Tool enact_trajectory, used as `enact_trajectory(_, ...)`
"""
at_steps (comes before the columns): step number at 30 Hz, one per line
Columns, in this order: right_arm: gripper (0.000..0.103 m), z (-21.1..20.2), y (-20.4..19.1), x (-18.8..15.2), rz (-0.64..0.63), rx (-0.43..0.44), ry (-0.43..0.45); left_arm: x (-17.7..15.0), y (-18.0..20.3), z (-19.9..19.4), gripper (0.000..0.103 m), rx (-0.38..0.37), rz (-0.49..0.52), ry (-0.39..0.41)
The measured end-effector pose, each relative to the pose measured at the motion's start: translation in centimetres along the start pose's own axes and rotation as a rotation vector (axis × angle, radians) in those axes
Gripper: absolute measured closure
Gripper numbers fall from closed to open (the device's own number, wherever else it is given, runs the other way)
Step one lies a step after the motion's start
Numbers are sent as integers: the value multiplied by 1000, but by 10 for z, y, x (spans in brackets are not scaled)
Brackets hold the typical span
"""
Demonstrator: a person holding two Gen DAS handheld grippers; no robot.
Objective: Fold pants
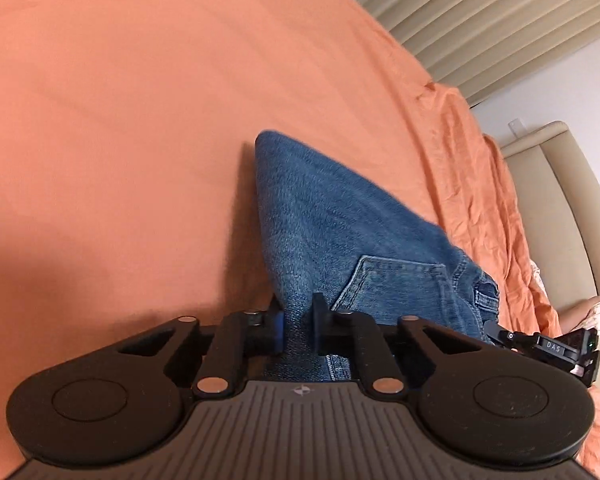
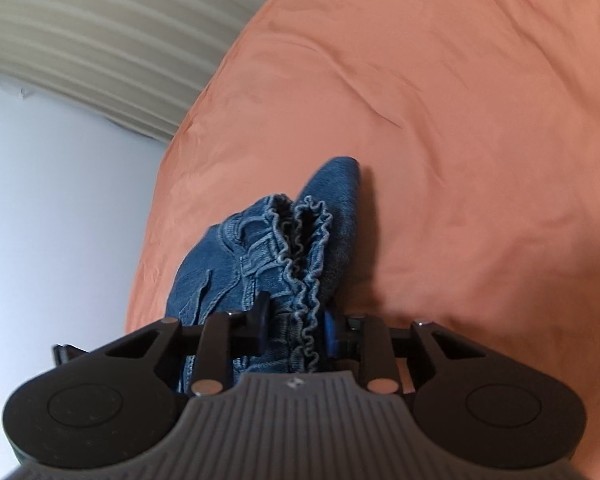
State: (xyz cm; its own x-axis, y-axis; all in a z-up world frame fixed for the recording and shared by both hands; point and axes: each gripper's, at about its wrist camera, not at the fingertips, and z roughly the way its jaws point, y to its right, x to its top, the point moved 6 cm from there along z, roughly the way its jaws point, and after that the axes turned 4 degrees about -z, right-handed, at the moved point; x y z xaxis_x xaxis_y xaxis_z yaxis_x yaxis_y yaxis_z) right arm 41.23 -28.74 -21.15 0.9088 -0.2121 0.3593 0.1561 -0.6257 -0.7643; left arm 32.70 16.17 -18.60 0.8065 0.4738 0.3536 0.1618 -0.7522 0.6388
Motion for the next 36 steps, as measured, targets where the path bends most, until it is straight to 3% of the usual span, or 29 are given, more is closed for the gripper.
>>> enact_trajectory(9,85,-15,-93,8,-150,-1,10,17,5,-77,94,50,117,92)
enact_trajectory(15,85,14,-162,2,-211,48,-16,44,-13,-139,94,138,150,165)
enact_trajectory(20,85,54,-195,-7,-207,105,-48,54,-23,-168,94,219,177,197)
enact_trajectory(28,85,113,-195,-17,-172,118,-119,61,-36,-138,94,296,180,159)
enact_trajectory(33,85,147,-170,-18,-145,60,-156,62,-65,-101,94,333,158,124)
enact_trajectory(36,84,157,-147,-17,-117,19,-179,63,-89,-87,93,316,102,86)
